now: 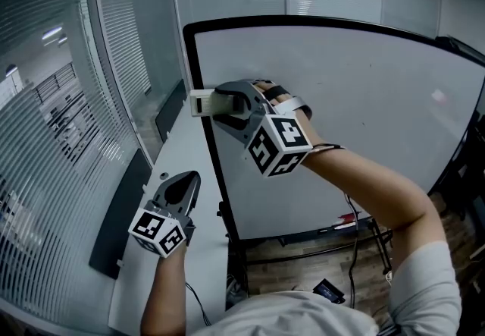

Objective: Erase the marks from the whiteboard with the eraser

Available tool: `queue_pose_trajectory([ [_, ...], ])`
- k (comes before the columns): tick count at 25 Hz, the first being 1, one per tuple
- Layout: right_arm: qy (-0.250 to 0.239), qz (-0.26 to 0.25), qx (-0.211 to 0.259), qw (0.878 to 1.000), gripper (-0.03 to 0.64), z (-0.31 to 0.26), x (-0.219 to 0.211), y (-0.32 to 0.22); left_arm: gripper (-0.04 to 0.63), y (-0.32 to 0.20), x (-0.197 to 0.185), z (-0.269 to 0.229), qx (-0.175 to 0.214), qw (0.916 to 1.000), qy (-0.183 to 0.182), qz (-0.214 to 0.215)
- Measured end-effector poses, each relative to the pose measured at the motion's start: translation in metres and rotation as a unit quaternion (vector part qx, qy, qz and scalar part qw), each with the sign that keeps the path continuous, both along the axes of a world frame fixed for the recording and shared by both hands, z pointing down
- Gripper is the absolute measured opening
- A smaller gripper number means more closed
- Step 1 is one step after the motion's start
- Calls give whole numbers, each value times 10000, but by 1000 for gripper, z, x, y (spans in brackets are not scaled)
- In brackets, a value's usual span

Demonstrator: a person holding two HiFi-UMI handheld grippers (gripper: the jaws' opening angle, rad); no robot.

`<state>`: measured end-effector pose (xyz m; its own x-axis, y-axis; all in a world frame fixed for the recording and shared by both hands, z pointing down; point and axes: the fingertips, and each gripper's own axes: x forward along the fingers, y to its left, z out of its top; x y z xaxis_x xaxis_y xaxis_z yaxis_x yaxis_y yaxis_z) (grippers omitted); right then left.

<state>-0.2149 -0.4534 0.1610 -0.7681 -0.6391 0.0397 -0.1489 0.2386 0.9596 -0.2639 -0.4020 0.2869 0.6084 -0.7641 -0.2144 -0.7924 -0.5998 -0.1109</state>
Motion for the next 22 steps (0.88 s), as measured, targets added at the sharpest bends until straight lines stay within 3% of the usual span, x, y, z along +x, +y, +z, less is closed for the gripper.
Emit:
queue_pose_trajectory([
  [6,35,121,388,9992,241,-42,9,-3,6,-1,-3,-8,22,10000,-13,-34],
  [15,-795,398,1026,9907,241,-144,44,-3,6,-2,-7,-11,59,10000,-1,-71],
  [22,-779,294,956,9919,241,-121,27,-1,6,-5,-2,-13,98,9999,-20,14],
])
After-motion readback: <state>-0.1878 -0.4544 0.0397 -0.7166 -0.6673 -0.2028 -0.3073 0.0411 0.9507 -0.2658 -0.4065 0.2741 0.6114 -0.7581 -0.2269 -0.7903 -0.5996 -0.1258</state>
